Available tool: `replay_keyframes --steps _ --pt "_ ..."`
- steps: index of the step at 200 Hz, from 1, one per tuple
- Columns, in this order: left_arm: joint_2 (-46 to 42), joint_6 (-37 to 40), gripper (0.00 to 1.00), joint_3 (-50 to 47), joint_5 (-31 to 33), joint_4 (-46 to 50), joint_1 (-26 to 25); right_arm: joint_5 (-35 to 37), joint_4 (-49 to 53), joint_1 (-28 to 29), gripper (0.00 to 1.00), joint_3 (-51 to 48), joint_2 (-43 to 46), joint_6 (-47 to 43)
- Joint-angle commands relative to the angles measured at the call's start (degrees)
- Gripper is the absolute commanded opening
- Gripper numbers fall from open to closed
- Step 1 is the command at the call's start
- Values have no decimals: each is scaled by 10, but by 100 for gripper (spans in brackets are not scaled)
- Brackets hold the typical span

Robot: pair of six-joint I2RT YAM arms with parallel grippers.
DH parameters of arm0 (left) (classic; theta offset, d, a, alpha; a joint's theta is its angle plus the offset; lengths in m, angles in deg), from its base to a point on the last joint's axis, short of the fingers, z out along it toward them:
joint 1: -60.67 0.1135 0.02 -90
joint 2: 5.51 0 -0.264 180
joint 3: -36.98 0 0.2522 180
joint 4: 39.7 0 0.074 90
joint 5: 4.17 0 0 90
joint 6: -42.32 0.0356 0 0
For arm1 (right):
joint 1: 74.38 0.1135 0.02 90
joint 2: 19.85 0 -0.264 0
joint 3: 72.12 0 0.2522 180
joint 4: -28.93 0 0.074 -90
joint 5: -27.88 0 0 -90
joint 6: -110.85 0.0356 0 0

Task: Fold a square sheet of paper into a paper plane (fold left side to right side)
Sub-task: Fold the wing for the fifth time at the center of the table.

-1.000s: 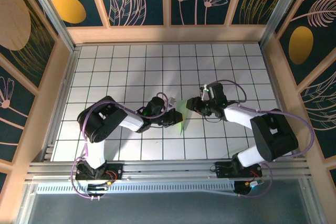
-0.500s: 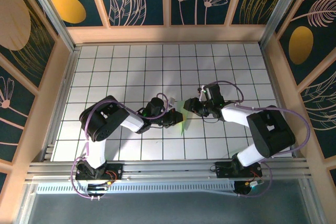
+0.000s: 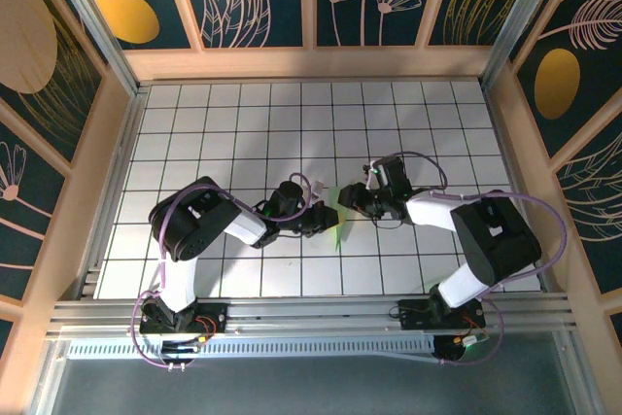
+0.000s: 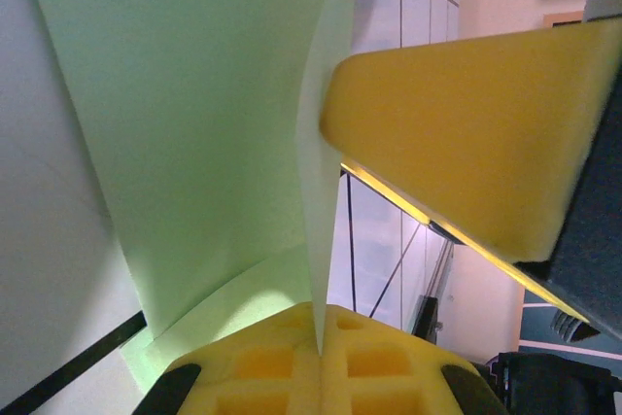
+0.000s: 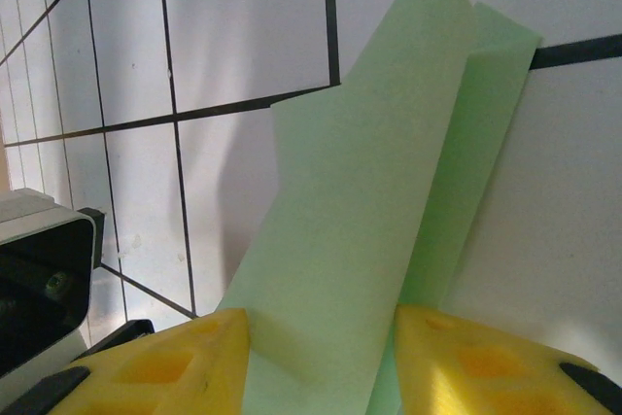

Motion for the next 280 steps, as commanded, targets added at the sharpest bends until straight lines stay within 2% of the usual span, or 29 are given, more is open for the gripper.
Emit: replay_keyframes --steps 1,41,79,115,170,236,280 --pt "14 -8 0 -7 -6 -29 5 12 -14 7 44 2 -10 8" --pt "18 -11 1 -7 -7 -33 4 15 -8 10 43 7 -26 6" --pt "19 -12 9 -9 -4 -33 5 31 14 14 43 14 -42 2" --pt "9 -9 20 -15 -1 -30 7 38 19 15 43 14 -49 0" --pt "-16 9 25 -26 4 -6 23 39 19 16 43 13 -51 -2" --pt "-18 26 26 -18 16 24 32 41 23 18 43 16 -53 -4" --pt "-17 41 18 -11 22 48 34 43 26 20 43 20 -57 -4"
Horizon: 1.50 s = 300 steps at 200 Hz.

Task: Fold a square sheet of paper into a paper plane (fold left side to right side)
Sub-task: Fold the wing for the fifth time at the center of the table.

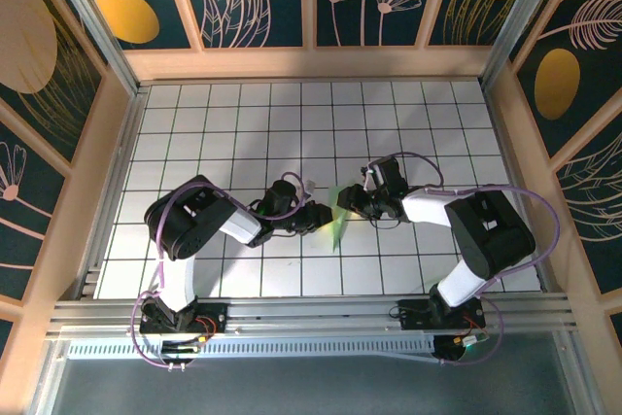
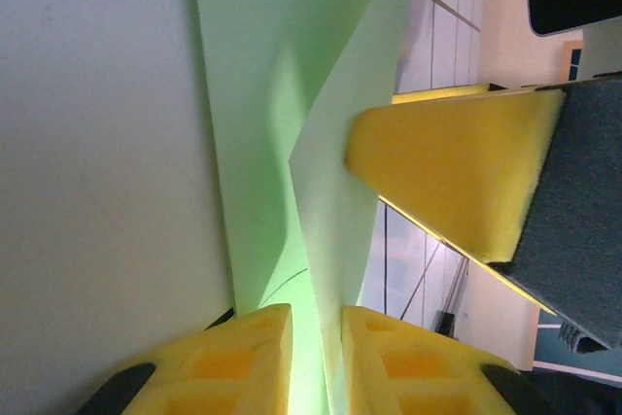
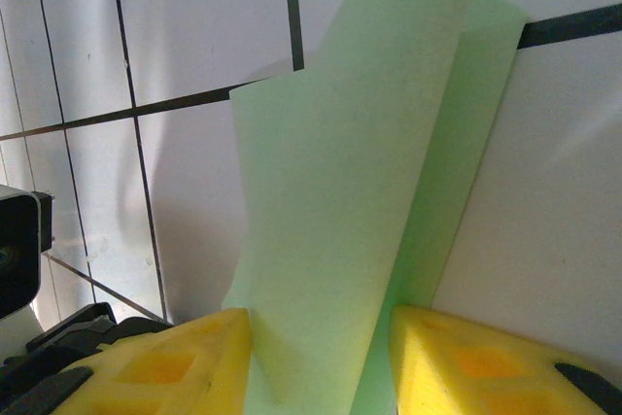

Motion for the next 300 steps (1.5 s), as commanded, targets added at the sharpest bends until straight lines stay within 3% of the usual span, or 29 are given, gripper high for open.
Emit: replay_keyframes --steps 1,37,117,300 --pt "-7 25 18 7 18 33 8 29 8 12 43 5 -29 -5" --pt "1 33 8 13 20 47 8 29 9 12 43 6 -29 -5" --pt "11 38 0 11 22 55 8 30 12 14 43 12 -23 -4" --pt "11 39 0 0 40 69 -5 12 -13 9 43 4 11 10"
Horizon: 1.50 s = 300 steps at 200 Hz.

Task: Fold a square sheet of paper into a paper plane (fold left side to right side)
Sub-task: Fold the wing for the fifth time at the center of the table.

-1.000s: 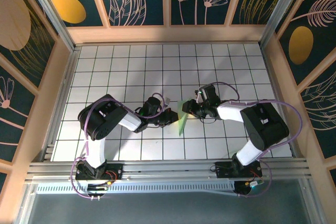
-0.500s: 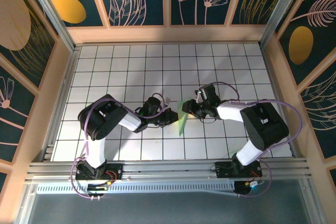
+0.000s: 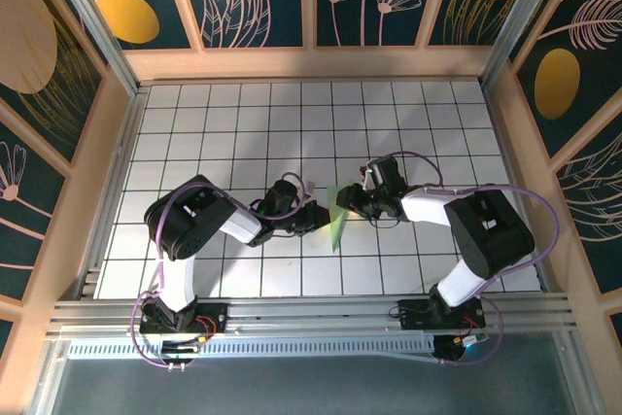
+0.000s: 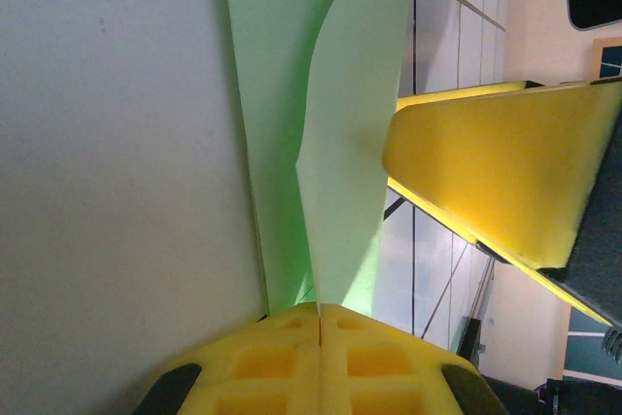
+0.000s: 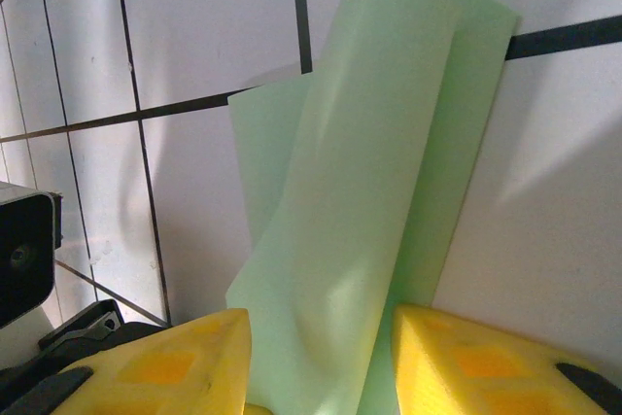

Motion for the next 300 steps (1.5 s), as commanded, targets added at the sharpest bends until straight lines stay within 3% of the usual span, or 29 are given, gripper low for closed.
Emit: replay_keyframes --steps 1,108,182,300 --pt "11 17 0 -3 23 44 -3 10 -14 6 43 -3 12 8" --pt "20 21 0 1 34 59 -6 34 21 -10 43 -9 53 -6" --pt "19 22 0 3 36 62 -6 12 16 6 10 11 28 -14" --pt "29 25 0 17 34 71 -15 47 43 7 8 16 -12 -20"
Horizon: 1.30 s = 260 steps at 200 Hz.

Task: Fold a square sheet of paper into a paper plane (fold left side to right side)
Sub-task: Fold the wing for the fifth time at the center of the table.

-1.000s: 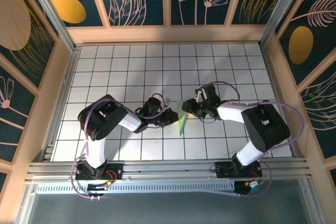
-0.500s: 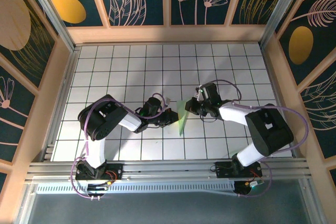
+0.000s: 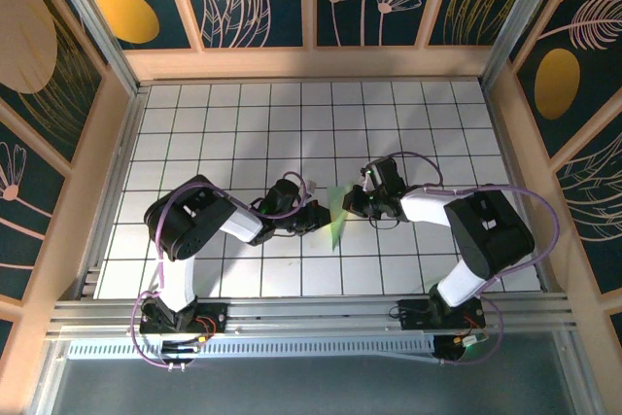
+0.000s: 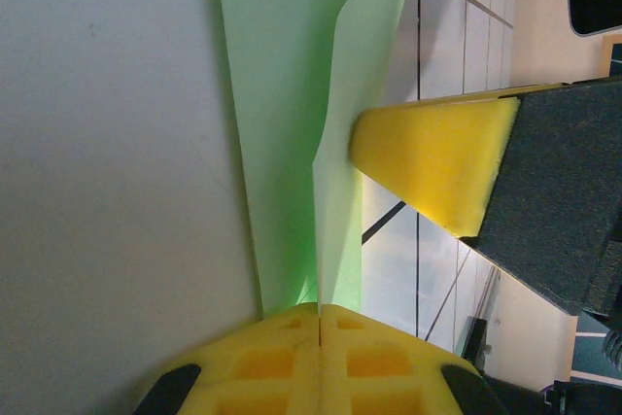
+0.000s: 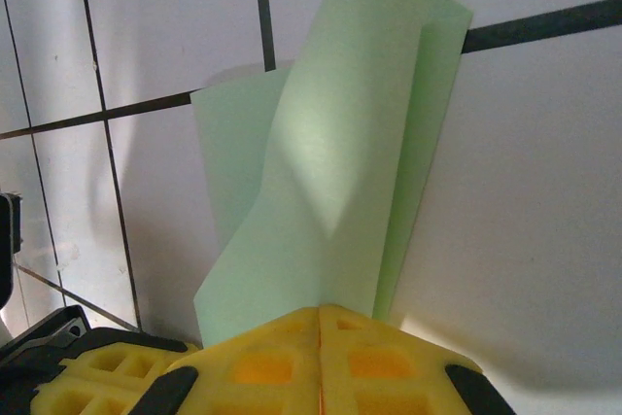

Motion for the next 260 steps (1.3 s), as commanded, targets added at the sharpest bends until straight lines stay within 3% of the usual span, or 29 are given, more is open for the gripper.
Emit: replay_keyframes --steps 1,84,139,165,216,260 --pt "30 18 0 7 31 52 -10 19 18 3 8 13 -13 -11" --pt "10 5 0 -5 33 31 -14 23 30 1 0 -11 -34 -15" --pt "-83 24 21 -1 66 96 -11 26 22 0 0 -32 -38 -23" --pt "-137 36 23 -2 86 148 -9 26 21 0 0 -33 -38 -27" --pt "-192 54 8 13 57 205 -18 27 18 0 0 -35 -40 -30" --pt "-162 51 4 35 37 208 -41 24 15 0 0 -35 -41 -30"
